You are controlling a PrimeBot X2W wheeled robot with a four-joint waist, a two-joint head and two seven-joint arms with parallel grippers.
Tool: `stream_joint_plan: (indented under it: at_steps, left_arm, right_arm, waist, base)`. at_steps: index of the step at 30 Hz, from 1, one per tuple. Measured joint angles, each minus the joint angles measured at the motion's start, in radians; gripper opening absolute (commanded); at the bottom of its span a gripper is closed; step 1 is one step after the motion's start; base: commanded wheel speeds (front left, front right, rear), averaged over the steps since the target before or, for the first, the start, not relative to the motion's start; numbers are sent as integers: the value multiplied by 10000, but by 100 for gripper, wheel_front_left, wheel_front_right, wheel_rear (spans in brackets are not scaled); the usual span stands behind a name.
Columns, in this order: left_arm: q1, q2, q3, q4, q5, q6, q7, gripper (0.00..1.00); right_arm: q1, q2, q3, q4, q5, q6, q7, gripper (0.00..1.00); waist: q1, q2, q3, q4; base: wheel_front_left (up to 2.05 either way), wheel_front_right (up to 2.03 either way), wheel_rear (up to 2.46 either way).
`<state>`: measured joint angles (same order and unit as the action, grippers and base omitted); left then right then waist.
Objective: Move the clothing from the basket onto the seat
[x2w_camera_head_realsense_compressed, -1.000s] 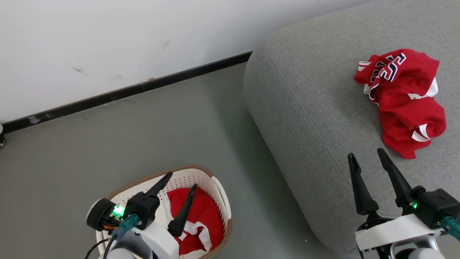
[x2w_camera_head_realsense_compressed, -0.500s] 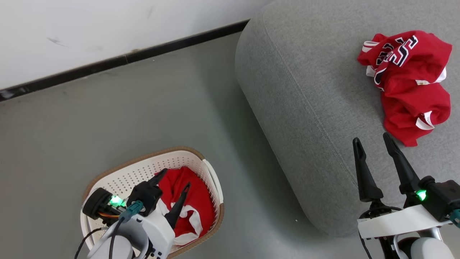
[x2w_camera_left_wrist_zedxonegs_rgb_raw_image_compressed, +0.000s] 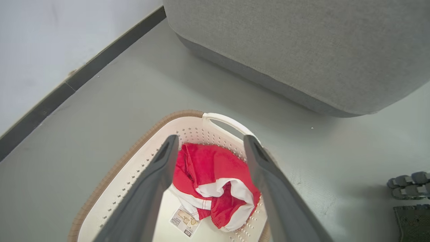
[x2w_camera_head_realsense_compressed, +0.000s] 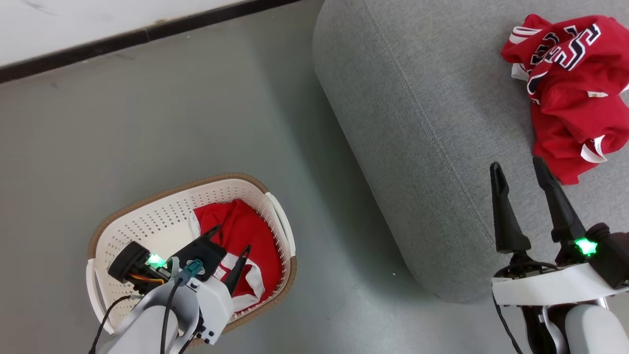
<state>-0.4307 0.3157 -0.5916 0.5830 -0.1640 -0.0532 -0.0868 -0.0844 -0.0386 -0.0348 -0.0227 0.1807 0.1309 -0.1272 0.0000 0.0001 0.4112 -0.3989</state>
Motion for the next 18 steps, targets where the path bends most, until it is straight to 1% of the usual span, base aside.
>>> stream_joint_plan:
  at_steps: [11, 18]
  left_arm:
    - [-743, 10, -203, 738, 481, 2, 105, 100]
    - [-1255, 82, -405, 1116, 851, 17, 100, 100]
  right_arm:
    - [-295, 6, 2, -8, 311, 0, -316, 100]
    - [-810, 8, 13, 8, 410, 0, -500, 100]
  waist:
    - [0, 0, 895, -203]
    - [0, 0, 1435, -355]
  base:
    - [0, 0, 0]
    - [0, 0, 0]
